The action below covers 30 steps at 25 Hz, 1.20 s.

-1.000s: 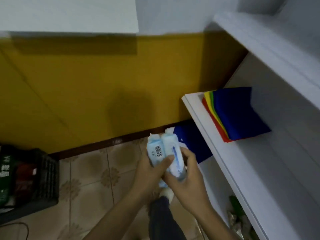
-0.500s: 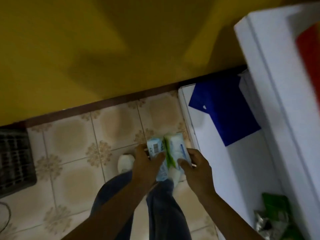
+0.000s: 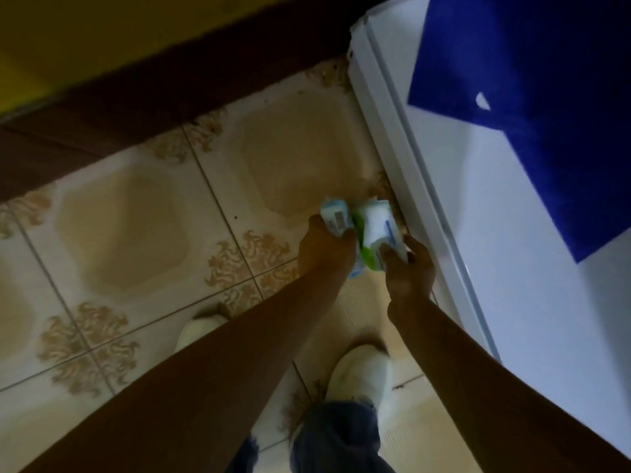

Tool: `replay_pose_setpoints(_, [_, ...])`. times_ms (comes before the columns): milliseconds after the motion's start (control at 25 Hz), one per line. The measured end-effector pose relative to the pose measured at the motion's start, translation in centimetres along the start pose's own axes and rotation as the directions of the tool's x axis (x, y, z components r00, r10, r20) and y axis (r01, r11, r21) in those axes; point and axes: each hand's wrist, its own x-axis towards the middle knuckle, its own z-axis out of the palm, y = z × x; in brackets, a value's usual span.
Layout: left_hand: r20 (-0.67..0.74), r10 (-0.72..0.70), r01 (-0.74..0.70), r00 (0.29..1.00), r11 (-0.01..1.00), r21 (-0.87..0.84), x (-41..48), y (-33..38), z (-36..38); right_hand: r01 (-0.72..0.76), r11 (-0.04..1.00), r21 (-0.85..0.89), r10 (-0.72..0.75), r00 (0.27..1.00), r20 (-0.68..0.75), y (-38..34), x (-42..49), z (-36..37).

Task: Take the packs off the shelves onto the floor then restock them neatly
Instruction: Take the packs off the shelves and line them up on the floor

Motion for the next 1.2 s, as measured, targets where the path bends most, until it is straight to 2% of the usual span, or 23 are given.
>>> replay_pose_setpoints(80, [0.040,-0.015,0.019,0.999,0.995,-0.096,0.9,-0.3,1.4,-0.194,0.962,0.190,0.216,0.971,-0.105,0.7,0.5,-0.4])
replay_pose_setpoints(200, [0.193,-0.055,0.096,0.980,0.973,-0.210,0.9,0.6,1.7,-0.308,0.859,0.408,0.350,0.936,-0.030,0.3,1.3,-1.2])
replay_pose_setpoints(240, [0.268,-0.076,0.136,0.960,0.967,-0.214,0.5,1.2,1.2,-0.343,0.777,0.527,0.396,0.918,0.014,-0.3,1.5,-1.2])
replay_pose_setpoints(280, [0.351,-0.096,0.171,0.932,0.967,-0.191,0.0,1.5,0.5,-0.380,0.740,0.555,0.423,0.904,0.056,-1.4,0.6,-1.4])
replay_pose_setpoints(360, [0.460,-0.114,0.165,0.881,0.984,-0.073,-1.5,2.0,-1.5,-0.421,0.792,0.443,0.456,0.890,0.031,-1.6,-0.7,-2.5])
replay_pose_setpoints(400, [0.457,-0.115,0.141,0.882,0.990,-0.022,-2.3,2.1,-2.5,-0.429,0.748,0.506,0.480,0.877,0.034,-1.6,-1.7,-3.1])
replay_pose_setpoints(440, [0.436,-0.105,0.109,0.894,0.994,0.017,-3.2,2.5,-3.7,-0.405,0.758,0.511,0.454,0.890,0.032,-1.5,-3.2,-4.1])
replay_pose_setpoints(480, [0.415,-0.096,0.084,0.905,0.995,0.048,-4.3,3.0,-4.7,-0.439,0.790,0.428,0.450,0.889,0.080,-2.0,-5.2,-5.0])
replay_pose_setpoints(520, [0.398,-0.087,0.063,0.913,0.995,0.075,-5.5,3.5,-5.7,-0.438,0.839,0.322,0.443,0.894,0.061,-2.0,-6.6,-5.7])
replay_pose_setpoints(560, [0.383,-0.070,0.036,0.921,0.995,0.097,-6.7,3.9,-6.7,-0.405,0.891,0.206,0.403,0.914,0.052,-2.7,-8.5,-6.5])
replay_pose_setpoints(640, [0.382,-0.006,-0.072,0.924,0.979,0.190,-9.9,4.9,-9.0,-0.206,0.975,-0.083,0.209,0.978,0.017,-4.5,-12.6,-8.5])
replay_pose_setpoints(720, [0.399,0.071,-0.196,0.914,0.939,0.282,-13.7,6.3,-11.6,0.042,0.952,-0.303,-0.013,0.995,0.097,-6.8,-16.0,-10.6])
replay_pose_setpoints(840, [0.372,0.139,-0.292,0.918,0.871,0.395,-20.5,9.3,-15.4,0.289,0.877,-0.384,-0.223,0.953,0.206,-11.0,-20.9,-14.4])
replay_pose_setpoints(920, [0.360,0.232,-0.383,0.904,0.813,0.438,-25.3,11.3,-17.6,0.439,0.795,-0.418,-0.355,0.896,0.266,-13.8,-23.9,-16.9])
replay_pose_setpoints(1000, [0.358,0.378,-0.519,0.854,0.671,0.529,-30.3,12.9,-19.8,0.552,0.654,-0.517,-0.449,0.834,0.322,-16.4,-27.4,-19.5])
replay_pose_setpoints(1040, [0.362,0.464,-0.585,0.809,0.563,0.585,-32.9,13.6,-21.0,0.604,0.574,-0.554,-0.495,0.794,0.353,-17.5,-29.5,-21.0])
replay_pose_setpoints(1120, [0.388,0.610,-0.662,0.691,0.320,0.677,-37.5,14.8,-23.1,0.675,0.453,-0.583,-0.570,0.722,0.392,-19.0,-33.4,-23.8])
replay_pose_setpoints(1200, [0.421,0.698,-0.690,0.579,0.144,0.710,-42.2,16.0,-25.3,0.725,0.382,-0.574,-0.639,0.656,0.403,-20.1,-38.0,-26.5])
